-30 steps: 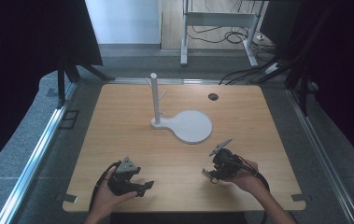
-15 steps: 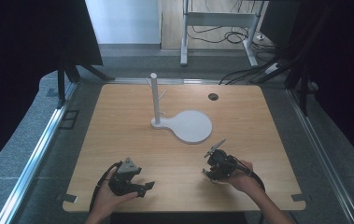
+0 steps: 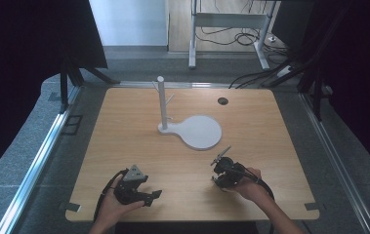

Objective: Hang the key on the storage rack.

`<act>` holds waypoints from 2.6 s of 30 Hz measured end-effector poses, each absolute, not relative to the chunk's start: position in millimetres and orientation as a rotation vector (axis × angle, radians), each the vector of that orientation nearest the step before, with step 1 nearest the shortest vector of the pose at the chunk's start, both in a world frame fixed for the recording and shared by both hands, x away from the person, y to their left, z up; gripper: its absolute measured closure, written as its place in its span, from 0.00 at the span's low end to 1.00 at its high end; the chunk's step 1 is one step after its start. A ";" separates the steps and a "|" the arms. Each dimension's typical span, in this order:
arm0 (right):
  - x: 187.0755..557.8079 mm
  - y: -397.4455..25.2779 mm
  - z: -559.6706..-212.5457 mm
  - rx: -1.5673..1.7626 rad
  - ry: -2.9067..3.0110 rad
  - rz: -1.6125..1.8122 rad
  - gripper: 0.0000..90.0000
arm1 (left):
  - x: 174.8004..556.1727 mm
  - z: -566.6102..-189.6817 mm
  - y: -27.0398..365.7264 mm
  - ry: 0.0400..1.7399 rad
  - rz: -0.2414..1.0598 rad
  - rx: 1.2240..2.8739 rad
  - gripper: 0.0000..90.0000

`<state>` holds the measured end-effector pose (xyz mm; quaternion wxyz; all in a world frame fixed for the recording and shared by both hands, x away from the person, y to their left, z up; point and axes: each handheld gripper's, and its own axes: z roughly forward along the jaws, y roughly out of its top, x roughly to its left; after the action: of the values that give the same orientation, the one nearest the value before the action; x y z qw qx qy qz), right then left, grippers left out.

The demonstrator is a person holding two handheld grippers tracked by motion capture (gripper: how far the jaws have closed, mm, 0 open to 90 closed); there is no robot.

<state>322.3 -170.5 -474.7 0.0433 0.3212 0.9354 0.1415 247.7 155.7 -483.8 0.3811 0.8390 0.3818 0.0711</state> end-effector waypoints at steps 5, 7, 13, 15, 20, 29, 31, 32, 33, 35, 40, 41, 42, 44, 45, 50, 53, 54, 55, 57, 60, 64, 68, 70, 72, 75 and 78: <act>321.6 -169.9 -477.6 0.972 2.861 0.404 0.89 | 247.5 -484.2 155.1 0.976 0.181 2.142 0.26; 320.9 -170.1 -478.4 0.975 2.863 0.397 0.92 | 247.6 -484.4 155.0 0.976 0.180 2.143 0.26; 319.6 -171.4 -478.1 0.963 2.863 0.380 0.94 | 247.9 -484.9 154.8 0.972 0.179 2.149 0.26; 319.5 -171.7 -477.7 0.956 2.874 0.375 0.94 | 247.9 -484.9 154.8 0.972 0.180 2.150 0.26; 320.6 -171.7 -471.0 0.952 2.872 0.390 0.94 | 248.1 -484.9 154.9 0.973 0.179 2.150 0.26; 328.9 -168.1 -441.4 0.922 2.811 0.429 0.95 | 247.8 -483.8 155.9 0.974 0.181 2.145 0.26; 331.0 -167.1 -433.7 0.918 2.793 0.448 0.95 | 247.2 -483.3 155.4 0.975 0.184 2.143 0.26; 332.2 -166.1 -428.9 0.918 2.783 0.459 0.95 | 247.0 -483.1 155.1 0.974 0.185 2.142 0.26; 332.2 -166.1 -428.9 0.918 2.783 0.459 0.95 | 247.0 -483.1 155.1 0.974 0.185 2.142 0.26; 335.8 -163.2 -418.8 0.909 2.763 0.492 0.95 | 246.9 -482.9 154.7 0.969 0.186 2.147 0.26; 343.5 -155.7 -408.6 0.900 2.752 0.532 0.95 | 247.4 -483.4 155.1 0.974 0.182 2.147 0.26; 345.0 -154.5 -407.8 0.902 2.756 0.541 0.95 | 247.4 -483.3 155.3 0.976 0.184 2.147 0.26; 347.5 -153.4 -406.7 0.903 2.766 0.562 0.95 | 247.6 -483.3 155.7 0.976 0.185 2.146 0.26; 352.0 -150.5 -405.0 0.913 2.766 0.579 0.95 | 247.9 -483.2 156.4 0.973 0.186 2.148 0.26; 354.6 -148.6 -404.0 0.911 2.760 0.577 0.95 | 247.9 -483.1 156.6 0.973 0.186 2.149 0.26; 362.2 -142.9 -400.3 0.916 2.753 0.587 0.95 | 247.8 -483.3 156.4 0.976 0.185 2.147 0.26; 369.0 -139.3 -395.8 0.922 2.744 0.590 0.95 | 247.7 -483.4 155.9 0.975 0.184 2.149 0.26; 370.7 -138.4 -394.7 0.928 2.738 0.596 0.95 | 247.6 -483.6 155.6 0.976 0.184 2.147 0.26; 372.6 -138.1 -393.5 0.928 2.736 0.595 0.94 | 247.6 -483.5 155.6 0.976 0.184 2.148 0.26; 376.6 -136.9 -391.0 0.942 2.731 0.601 0.95 | 247.6 -483.4 155.7 0.973 0.183 2.150 0.26; 382.1 -135.6 -389.2 0.945 2.721 0.603 0.94 | 247.9 -483.2 156.2 0.969 0.185 2.152 0.26; 388.5 -133.7 -387.6 0.954 2.717 0.602 0.95 | 248.0 -483.0 157.0 0.971 0.185 2.151 0.26; 395.7 -131.3 -385.9 0.961 2.709 0.609 0.95 | 247.9 -482.9 157.0 0.970 0.185 2.151 0.26; 400.2 -129.1 -385.2 0.966 2.707 0.612 0.95 | 247.6 -482.9 156.4 0.971 0.182 2.148 0.26; 402.6 -127.5 -384.5 0.967 2.706 0.611 0.94 | 247.6 -482.9 156.5 0.971 0.181 2.147 0.26; 405.3 -125.3 -383.0 0.976 2.710 0.607 0.94 | 247.7 -482.7 156.9 0.970 0.181 2.149 0.26; 407.4 -123.9 -382.2 0.977 2.707 0.610 0.94 | 247.7 -482.7 156.9 0.970 0.181 2.149 0.26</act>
<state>407.4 -123.9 -382.2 0.0995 0.3306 0.9156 0.2062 247.7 156.9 -482.7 0.3787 0.8412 0.3795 0.0707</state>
